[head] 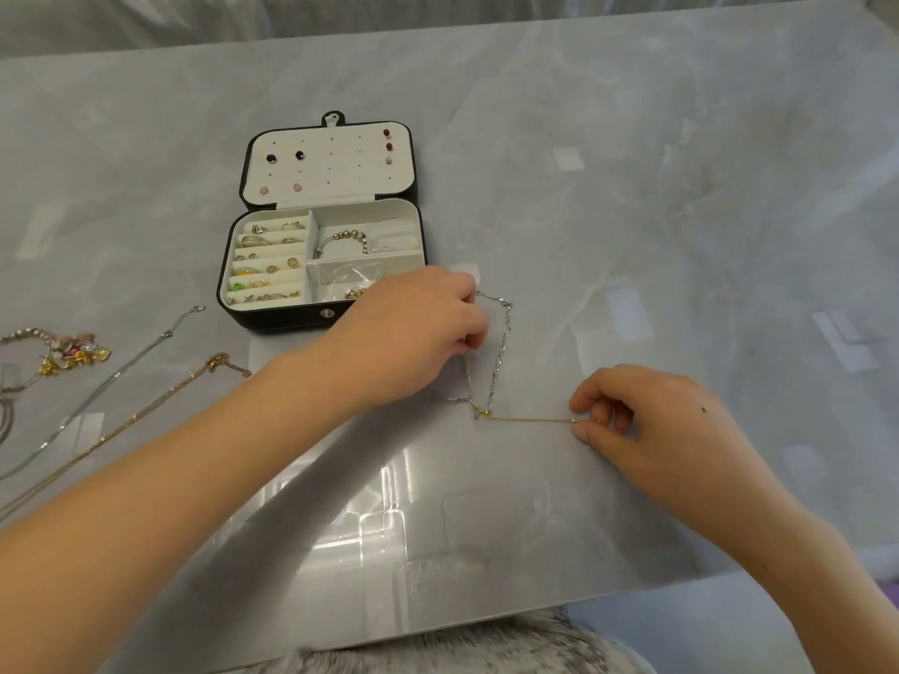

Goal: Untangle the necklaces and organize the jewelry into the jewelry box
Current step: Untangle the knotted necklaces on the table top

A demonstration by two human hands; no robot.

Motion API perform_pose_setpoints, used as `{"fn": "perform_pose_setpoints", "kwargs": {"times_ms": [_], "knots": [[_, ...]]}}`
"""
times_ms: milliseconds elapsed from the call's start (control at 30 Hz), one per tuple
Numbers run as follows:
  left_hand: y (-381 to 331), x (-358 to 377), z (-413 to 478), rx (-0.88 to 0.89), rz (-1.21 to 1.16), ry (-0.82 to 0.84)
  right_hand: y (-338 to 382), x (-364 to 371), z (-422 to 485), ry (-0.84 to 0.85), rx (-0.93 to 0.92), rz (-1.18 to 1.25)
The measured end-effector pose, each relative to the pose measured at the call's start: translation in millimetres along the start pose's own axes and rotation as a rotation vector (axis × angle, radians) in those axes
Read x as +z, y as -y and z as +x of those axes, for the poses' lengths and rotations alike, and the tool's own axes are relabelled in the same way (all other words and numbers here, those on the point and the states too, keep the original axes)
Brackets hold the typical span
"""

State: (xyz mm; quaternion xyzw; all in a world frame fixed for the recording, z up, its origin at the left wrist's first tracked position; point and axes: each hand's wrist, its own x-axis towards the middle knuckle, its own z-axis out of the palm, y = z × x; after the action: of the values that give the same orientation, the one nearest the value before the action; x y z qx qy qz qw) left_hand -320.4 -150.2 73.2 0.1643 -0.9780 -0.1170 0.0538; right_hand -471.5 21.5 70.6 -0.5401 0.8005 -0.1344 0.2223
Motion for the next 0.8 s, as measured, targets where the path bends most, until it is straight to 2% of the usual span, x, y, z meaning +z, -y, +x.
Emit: {"fn": "perform_pose_setpoints", "kwargs": {"times_ms": [100, 200, 267, 367, 600, 700, 800], "knots": [[1, 6, -1, 0.05, 0.112, -0.012, 0, -1, -1, 0.01, -0.015, -0.024], [-2, 4, -12, 0.008, 0.059, -0.054, -1, -1, -1, 0.013, -0.041, -0.092], [-2, 5, -27, -0.034, -0.033, -0.028, -1, 0, 0, -0.058, -0.076, -0.127], [3, 12, -49, -0.034, -0.051, 0.019, 6, 7, 3, -0.182, -0.112, -0.077], [8, 25, -64, -0.079, 0.031, -0.02, 31, 39, 16, -0.239, -0.225, -0.011], [8, 22, -64, -0.092, -0.056, -0.024, 34, 46, 18, -0.274, -0.237, -0.021], [4, 11, -59, -0.203, -0.201, 0.047, 35, 49, 16, -0.322, -0.245, -0.008]]}}
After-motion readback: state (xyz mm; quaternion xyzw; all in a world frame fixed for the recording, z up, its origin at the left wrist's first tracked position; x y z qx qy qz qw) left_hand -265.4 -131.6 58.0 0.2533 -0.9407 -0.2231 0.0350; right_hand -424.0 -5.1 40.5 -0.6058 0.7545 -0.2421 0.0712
